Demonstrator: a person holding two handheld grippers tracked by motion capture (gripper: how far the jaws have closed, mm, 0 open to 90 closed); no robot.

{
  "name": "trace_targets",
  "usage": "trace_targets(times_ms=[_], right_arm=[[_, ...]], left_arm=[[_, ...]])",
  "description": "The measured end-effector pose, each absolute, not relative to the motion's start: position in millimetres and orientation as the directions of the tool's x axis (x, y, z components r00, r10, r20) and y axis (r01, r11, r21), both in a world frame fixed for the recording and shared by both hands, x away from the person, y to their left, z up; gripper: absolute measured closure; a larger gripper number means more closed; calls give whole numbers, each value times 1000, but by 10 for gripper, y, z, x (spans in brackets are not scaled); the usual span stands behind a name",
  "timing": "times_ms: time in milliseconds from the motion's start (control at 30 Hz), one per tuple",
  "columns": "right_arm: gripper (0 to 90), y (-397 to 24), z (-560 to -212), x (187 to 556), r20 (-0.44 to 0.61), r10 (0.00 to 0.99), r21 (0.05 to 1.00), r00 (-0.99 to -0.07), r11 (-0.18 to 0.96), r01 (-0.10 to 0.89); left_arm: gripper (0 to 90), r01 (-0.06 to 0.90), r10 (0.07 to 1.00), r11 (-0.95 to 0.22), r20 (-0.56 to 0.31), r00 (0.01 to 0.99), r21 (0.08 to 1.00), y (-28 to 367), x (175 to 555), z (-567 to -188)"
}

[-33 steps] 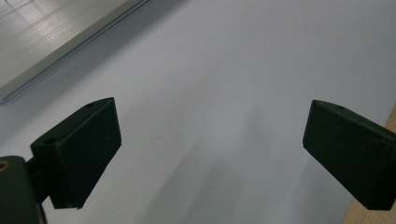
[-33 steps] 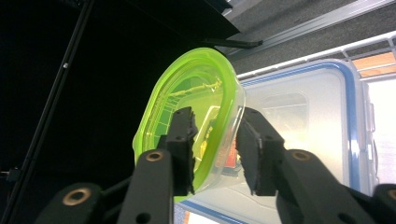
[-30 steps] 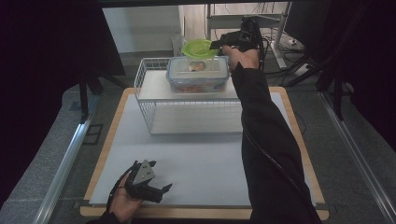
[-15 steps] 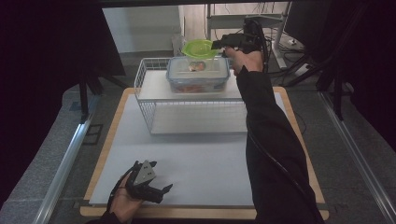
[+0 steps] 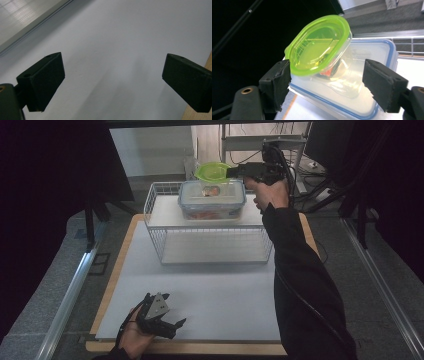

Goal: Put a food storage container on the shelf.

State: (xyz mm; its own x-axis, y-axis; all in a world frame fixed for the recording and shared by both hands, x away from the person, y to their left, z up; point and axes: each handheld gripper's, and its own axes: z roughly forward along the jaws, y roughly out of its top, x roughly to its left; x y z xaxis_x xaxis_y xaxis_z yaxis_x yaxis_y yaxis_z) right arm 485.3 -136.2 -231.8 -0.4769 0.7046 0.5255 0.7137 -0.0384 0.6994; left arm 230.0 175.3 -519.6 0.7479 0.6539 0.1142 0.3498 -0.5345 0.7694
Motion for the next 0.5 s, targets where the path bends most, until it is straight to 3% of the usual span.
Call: trace_targets(times_ms=[233,500], right_arm=[[209,-1363,-2354,4660,392,733,778,-556,59,626],[141,-1454,-2495,4453,308,733,822,-607,116,557]], left_arm=[[43,350,654,-539,118,748,766,1739,2302,-5203],[42,351,652,-541,118,749,765,1728,2302,-5207]])
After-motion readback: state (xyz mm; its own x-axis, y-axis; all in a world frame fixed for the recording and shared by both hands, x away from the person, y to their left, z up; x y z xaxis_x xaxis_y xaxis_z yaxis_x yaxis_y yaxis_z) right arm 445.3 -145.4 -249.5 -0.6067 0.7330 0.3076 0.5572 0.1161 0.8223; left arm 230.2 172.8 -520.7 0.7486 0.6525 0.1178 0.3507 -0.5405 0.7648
